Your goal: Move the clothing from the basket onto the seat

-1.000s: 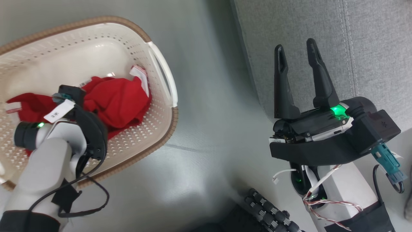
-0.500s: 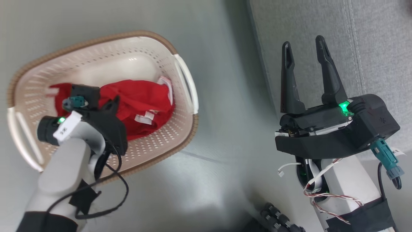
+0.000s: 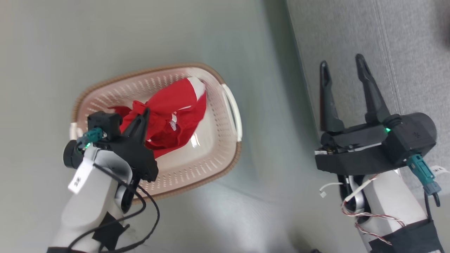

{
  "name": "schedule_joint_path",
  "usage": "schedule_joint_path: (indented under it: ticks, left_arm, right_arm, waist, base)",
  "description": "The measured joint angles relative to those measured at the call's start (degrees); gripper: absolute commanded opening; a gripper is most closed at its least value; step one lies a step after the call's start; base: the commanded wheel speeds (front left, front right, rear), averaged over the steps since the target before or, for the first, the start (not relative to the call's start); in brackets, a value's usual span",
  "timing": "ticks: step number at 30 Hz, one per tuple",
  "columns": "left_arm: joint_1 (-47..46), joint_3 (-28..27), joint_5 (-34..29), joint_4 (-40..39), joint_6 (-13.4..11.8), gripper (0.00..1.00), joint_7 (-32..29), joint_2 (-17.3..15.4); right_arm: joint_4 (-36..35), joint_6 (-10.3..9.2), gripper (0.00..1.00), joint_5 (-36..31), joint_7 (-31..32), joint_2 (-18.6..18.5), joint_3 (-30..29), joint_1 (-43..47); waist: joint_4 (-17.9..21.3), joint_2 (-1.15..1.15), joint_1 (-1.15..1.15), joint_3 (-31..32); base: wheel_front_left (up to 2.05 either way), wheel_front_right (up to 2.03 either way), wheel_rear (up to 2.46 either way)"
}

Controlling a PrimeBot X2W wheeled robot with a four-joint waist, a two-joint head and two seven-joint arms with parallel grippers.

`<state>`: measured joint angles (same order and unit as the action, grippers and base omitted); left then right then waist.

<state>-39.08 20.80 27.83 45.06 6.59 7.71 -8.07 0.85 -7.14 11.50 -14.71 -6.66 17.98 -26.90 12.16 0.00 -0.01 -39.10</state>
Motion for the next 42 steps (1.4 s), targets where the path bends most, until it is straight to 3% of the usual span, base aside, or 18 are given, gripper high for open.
schedule_joint_path:
  ticks: [17, 42]
  left_arm:
    - [6.56, -0.65, 1.03, -7.70, 0.04, 0.00, 5.58, 1.12]
    - [16.66, -0.91, 0.24, -31.25, -1.02, 0.00, 6.59, 1.40]
  right_arm:
    - [3.04, 0.13, 1.00, 0.70, 0.60, -2.14, -0.79, 5.64]
    - [5.58, 2.37, 1.00, 3.69, 3.10, -3.08, 0.82, 14.37]
  waist:
    - [-6.77, 0.00, -0.01, 11.48]
    - [-11.92, 0.00, 0.00, 27.42]
  base:
    - [0.00, 0.00, 0.00]
    - [0.00, 0.00, 0.00]
